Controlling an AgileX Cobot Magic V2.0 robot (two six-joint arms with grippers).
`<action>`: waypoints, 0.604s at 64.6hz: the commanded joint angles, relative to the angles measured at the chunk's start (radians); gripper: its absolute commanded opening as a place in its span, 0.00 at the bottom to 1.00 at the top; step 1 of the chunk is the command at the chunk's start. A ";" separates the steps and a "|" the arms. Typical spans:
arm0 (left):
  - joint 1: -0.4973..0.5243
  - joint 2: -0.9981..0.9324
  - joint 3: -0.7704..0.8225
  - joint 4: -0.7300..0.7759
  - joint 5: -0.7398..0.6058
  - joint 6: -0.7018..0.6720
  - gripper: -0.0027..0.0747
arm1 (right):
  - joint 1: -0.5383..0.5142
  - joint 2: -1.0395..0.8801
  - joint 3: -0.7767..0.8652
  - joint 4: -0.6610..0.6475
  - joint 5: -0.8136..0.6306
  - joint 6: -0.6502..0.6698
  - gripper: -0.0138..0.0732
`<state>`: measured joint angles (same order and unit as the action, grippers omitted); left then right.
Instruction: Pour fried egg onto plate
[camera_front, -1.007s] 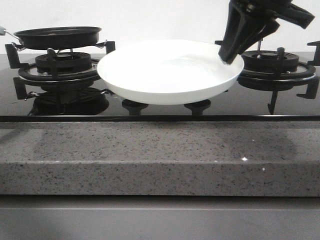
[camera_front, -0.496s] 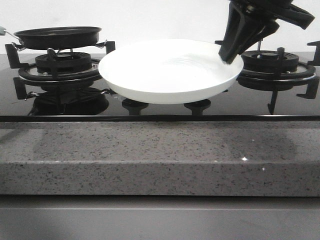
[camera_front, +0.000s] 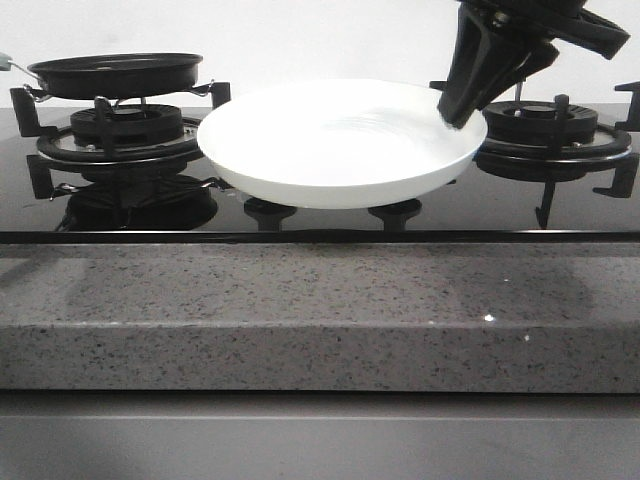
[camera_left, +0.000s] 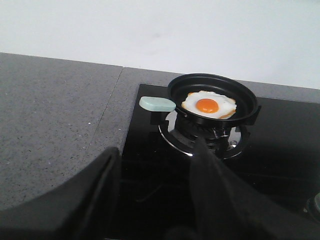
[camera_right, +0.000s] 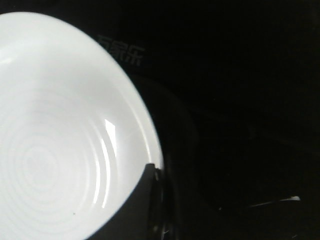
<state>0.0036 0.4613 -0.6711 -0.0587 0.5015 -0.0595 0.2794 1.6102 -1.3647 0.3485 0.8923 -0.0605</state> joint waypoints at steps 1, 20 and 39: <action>-0.007 0.020 -0.038 -0.020 -0.081 -0.002 0.53 | 0.000 -0.045 -0.024 0.020 -0.042 -0.009 0.08; -0.007 0.168 -0.049 -0.035 -0.044 -0.002 0.87 | 0.000 -0.045 -0.024 0.020 -0.042 -0.009 0.08; 0.048 0.506 -0.259 -0.170 0.109 -0.002 0.79 | 0.000 -0.045 -0.024 0.020 -0.042 -0.009 0.08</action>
<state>0.0208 0.8928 -0.8410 -0.1735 0.6385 -0.0595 0.2794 1.6102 -1.3647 0.3485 0.8916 -0.0605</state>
